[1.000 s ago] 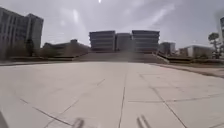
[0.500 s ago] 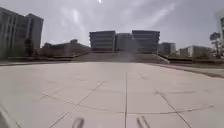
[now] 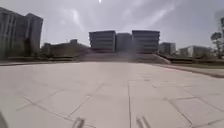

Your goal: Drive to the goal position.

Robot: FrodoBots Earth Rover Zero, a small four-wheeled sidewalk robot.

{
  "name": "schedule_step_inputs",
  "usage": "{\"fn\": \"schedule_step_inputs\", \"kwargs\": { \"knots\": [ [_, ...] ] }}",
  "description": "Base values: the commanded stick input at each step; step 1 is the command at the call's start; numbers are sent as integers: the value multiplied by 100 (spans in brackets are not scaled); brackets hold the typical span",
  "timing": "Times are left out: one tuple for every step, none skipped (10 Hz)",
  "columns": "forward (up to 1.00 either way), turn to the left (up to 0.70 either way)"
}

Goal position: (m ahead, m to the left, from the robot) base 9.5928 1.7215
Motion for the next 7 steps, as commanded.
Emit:
{"fn": "schedule_step_inputs", "kwargs": {
  "knots": [
    [70,0],
    [70,0],
    [70,0],
    [70,0],
    [70,0],
    [70,0],
    [70,0]
  ]
}}
